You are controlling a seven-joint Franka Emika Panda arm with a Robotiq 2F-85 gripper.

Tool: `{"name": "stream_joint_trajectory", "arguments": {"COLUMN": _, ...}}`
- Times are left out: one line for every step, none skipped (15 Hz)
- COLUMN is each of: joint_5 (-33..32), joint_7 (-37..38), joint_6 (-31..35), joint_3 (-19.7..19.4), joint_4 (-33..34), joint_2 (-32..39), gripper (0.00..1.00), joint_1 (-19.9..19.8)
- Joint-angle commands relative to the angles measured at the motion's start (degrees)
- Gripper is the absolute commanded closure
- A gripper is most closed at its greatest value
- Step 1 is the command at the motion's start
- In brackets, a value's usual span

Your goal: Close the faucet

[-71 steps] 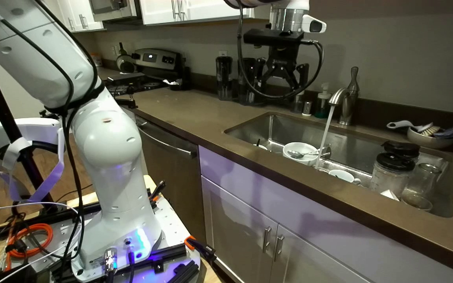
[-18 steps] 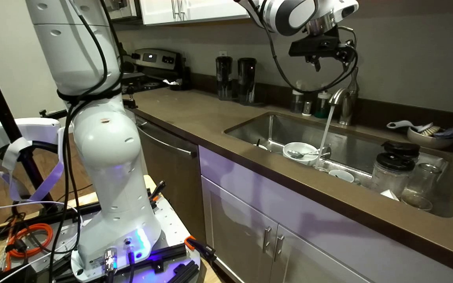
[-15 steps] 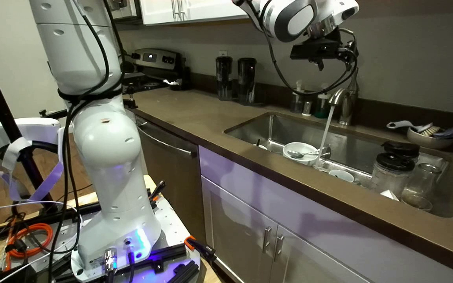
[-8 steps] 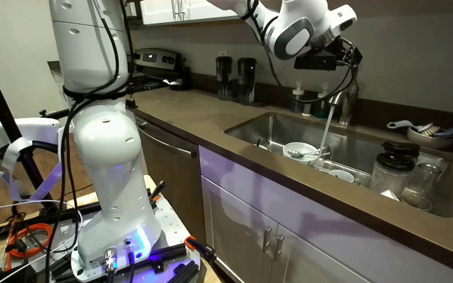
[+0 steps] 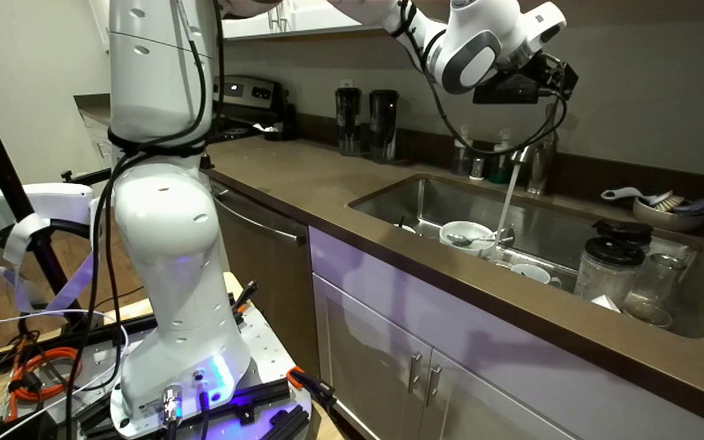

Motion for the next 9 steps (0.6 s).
{"name": "stream_joint_trajectory", "arguments": {"joint_5": 1.15, "joint_7": -1.27, "joint_6": 1.85, "joint_3": 1.53, "joint_4": 4.68, "joint_2": 3.51, "gripper": 0.0, "joint_1": -1.62}}
{"name": "stream_joint_trajectory", "arguments": {"joint_5": 1.3, "joint_7": -1.39, "joint_6": 1.74, "joint_3": 1.98, "joint_4": 5.62, "joint_2": 4.23, "gripper": 0.25, "joint_1": -2.02}}
{"name": "stream_joint_trajectory", "arguments": {"joint_5": 1.46, "joint_7": -1.53, "joint_6": 1.73, "joint_3": 2.44, "joint_4": 6.42, "joint_2": 4.89, "gripper": 0.26, "joint_1": -2.42}}
{"name": "stream_joint_trajectory", "arguments": {"joint_5": 1.57, "joint_7": -1.55, "joint_6": 1.69, "joint_3": 2.89, "joint_4": 7.4, "joint_2": 5.68, "gripper": 0.32, "joint_1": -2.9}}
{"name": "stream_joint_trajectory", "arguments": {"joint_5": 1.74, "joint_7": -1.67, "joint_6": 1.65, "joint_3": 3.67, "joint_4": 8.34, "joint_2": 6.41, "gripper": 0.4, "joint_1": -3.59}}
{"name": "stream_joint_trajectory", "arguments": {"joint_5": 1.78, "joint_7": -1.76, "joint_6": 1.64, "joint_3": 4.3, "joint_4": 9.11, "joint_2": 7.03, "gripper": 0.46, "joint_1": -4.19}}
{"name": "stream_joint_trajectory", "arguments": {"joint_5": 1.83, "joint_7": -1.9, "joint_6": 1.75, "joint_3": 5.08, "joint_4": 9.65, "joint_2": 7.47, "gripper": 0.54, "joint_1": -4.89}}
{"name": "stream_joint_trajectory", "arguments": {"joint_5": 1.85, "joint_7": -2.02, "joint_6": 1.69, "joint_3": 5.91, "joint_4": 10.24, "joint_2": 7.83, "gripper": 0.59, "joint_1": -5.66}}
{"name": "stream_joint_trajectory", "arguments": {"joint_5": 1.82, "joint_7": -2.09, "joint_6": 1.77, "joint_3": 6.7, "joint_4": 10.98, "joint_2": 8.35, "gripper": 0.65, "joint_1": -6.41}}
